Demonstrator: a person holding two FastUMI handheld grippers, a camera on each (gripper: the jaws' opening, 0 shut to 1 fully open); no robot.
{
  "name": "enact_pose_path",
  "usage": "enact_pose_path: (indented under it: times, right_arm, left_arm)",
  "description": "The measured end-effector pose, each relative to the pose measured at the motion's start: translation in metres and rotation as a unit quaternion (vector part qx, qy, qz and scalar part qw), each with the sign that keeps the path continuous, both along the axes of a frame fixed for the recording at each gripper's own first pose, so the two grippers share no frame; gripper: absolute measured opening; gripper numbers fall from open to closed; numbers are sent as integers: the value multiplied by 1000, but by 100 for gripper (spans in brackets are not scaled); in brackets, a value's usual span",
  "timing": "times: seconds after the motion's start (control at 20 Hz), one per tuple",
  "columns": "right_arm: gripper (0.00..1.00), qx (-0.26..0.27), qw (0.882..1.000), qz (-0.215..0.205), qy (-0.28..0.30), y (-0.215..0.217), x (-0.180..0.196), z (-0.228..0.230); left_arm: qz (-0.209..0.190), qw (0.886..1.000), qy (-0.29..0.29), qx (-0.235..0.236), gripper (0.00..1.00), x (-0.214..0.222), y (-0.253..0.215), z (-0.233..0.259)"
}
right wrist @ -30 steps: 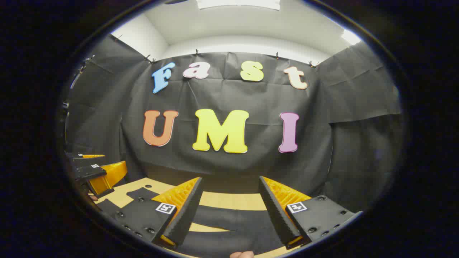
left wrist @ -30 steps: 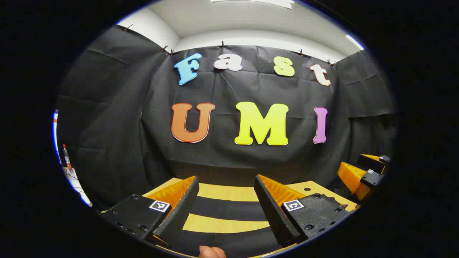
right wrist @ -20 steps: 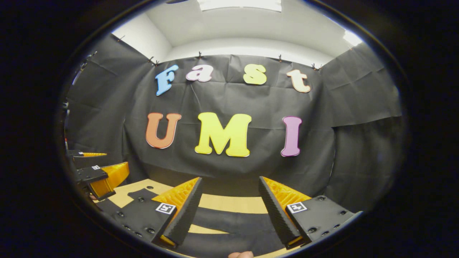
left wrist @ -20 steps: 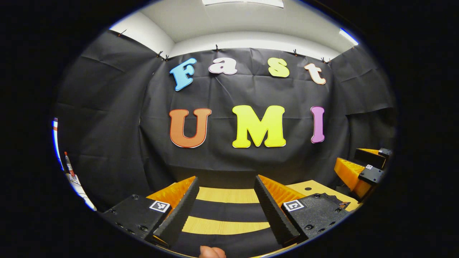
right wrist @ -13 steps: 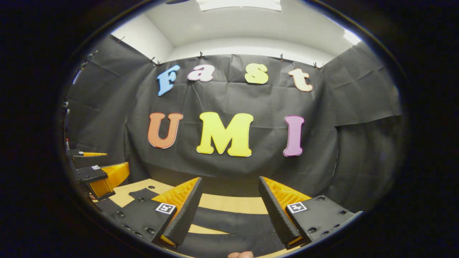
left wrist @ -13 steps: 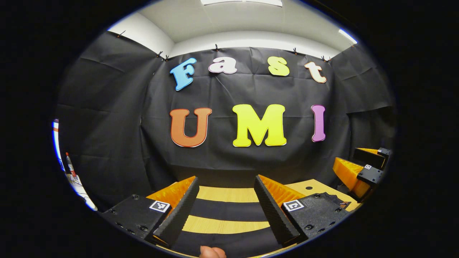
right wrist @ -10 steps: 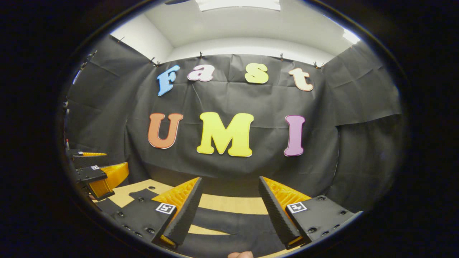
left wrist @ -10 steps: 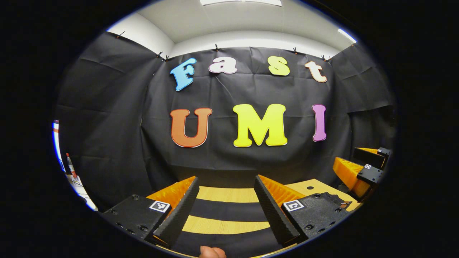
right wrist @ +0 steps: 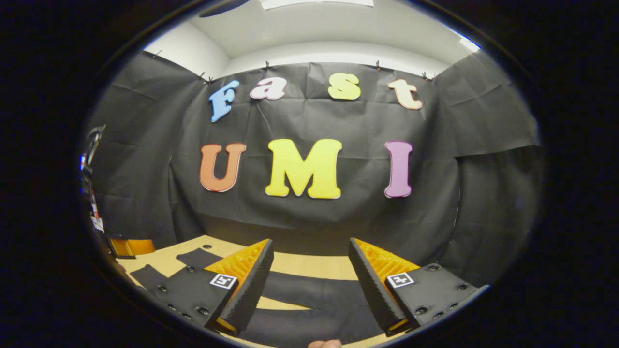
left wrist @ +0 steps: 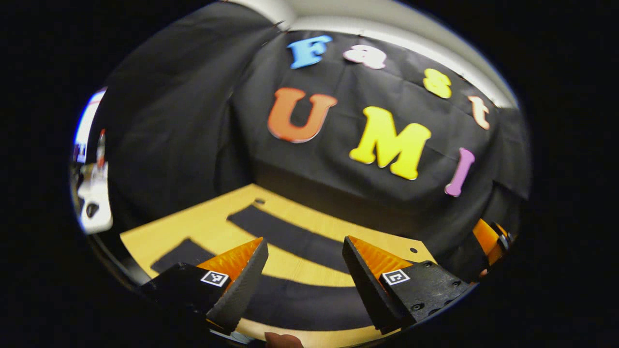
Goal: Grasp the waist and the cuffs of the jeans and fold them to make the two legs overlap; first hold the waist and fold one-third of the jeans toward the cuffs, then hold the cuffs and fold the remaining one-third in the same direction to finish folding.
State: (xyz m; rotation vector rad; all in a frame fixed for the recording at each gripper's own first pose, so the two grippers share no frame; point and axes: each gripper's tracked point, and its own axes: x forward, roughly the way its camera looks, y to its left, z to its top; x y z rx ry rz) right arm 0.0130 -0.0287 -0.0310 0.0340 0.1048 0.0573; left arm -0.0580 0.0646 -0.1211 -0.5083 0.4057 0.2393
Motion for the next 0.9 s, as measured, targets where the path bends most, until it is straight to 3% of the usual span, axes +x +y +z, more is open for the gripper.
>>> enact_pose_path:
  times: [0.15, 0.35, 0.4, 0.45, 0.65, 0.75, 0.9]
  right_arm:
    - [93, -1, 999, -15, 34, -18, -1, -21]
    - [93, -8, 998, -26, 52, -27, 5, -31]
    - [100, -12, 998, -26, 52, -28, 8, -31]
    - [93, -19, 998, -29, 55, -31, 9, -35]
    - [96, -23, 996, -51, 74, -51, 15, -47]
    - [93, -20, 994, -66, 81, -62, 18, -51]
    - [100, -20, 992, -85, 90, -74, 22, -56]
  left_arm:
    - [93, 984, 75, -136, 99, -30, 49, -56]
    - [169, 942, 124, -264, 99, -45, 68, -106]
    - [182, 929, 137, -290, 99, -46, 64, -115]
    - [193, 921, 143, -307, 99, -49, 71, -122]
    - [240, 898, 169, -327, 99, -54, 91, -147]
    - [260, 887, 180, -337, 99, -57, 106, -152]
    - [272, 885, 179, -334, 100, -49, 124, -155]
